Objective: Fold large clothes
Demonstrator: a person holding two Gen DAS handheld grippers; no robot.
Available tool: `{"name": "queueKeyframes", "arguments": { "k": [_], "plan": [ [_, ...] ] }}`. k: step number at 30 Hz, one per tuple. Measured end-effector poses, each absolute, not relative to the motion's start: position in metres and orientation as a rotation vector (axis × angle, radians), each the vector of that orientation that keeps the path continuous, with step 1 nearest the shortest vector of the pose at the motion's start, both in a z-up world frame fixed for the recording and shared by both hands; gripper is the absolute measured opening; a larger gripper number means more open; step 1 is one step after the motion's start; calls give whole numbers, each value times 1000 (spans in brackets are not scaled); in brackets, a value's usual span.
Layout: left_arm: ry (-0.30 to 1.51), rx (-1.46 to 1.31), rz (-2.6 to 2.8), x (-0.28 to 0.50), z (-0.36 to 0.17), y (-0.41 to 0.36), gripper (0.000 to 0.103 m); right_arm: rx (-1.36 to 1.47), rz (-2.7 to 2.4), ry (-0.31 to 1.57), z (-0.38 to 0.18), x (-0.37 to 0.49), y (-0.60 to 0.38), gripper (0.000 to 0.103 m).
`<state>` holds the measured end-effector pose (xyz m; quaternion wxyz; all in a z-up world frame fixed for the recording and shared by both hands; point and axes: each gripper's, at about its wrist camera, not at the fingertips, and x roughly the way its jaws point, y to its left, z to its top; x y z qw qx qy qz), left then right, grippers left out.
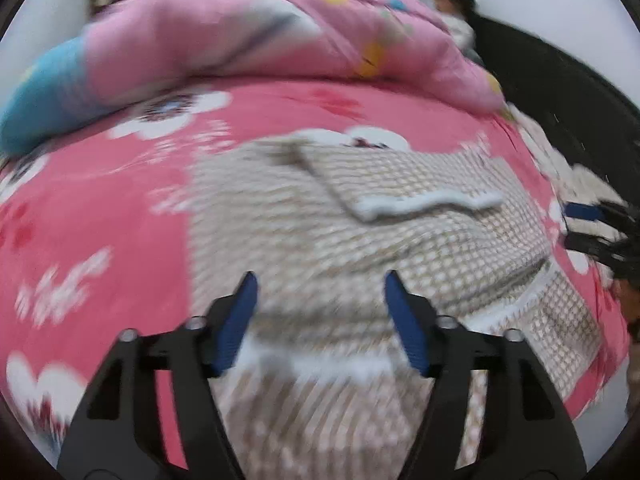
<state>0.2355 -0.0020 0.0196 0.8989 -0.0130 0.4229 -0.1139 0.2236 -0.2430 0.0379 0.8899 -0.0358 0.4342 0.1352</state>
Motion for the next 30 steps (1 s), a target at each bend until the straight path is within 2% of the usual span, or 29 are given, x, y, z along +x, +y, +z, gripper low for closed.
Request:
{"name": "queueKeyframes", "arguments": {
  "k": [3,6,11,12,15,18,19,22,24,26,30],
  "plan": [
    [870,-70,-141,198,15,16,77,2,341,859,38,200,-225,85],
    [895,-104,-82,168,-2,28,78,45,401,881,18,180,-203,87],
    [921,-165,-59,132,-28,37,78,-79,292,1018,-58,170,-172,90],
    [920,-168,-60,130,-31,35,78,-63,286,989,-64,168,-173,91],
    [898,-165,-57,129,-30,37,78,-42,262,1001,-51,166,-174,91],
    [847,-159,-54,134,-22,37,77,-24,307,923,-30,156,-172,91],
    [836,-160,-54,137,-21,36,75,-34,321,912,-30,156,-169,91],
    [844,-181,-69,150,-24,38,60,-76,314,992,-56,165,-161,92],
    [863,-192,-84,160,-30,39,44,-1,328,994,-62,168,-168,94],
    [883,-205,-100,171,-36,41,39,19,343,996,-60,168,-171,94],
    [916,-201,-125,185,-43,42,37,3,349,987,-61,167,-172,94]
  ]
}}
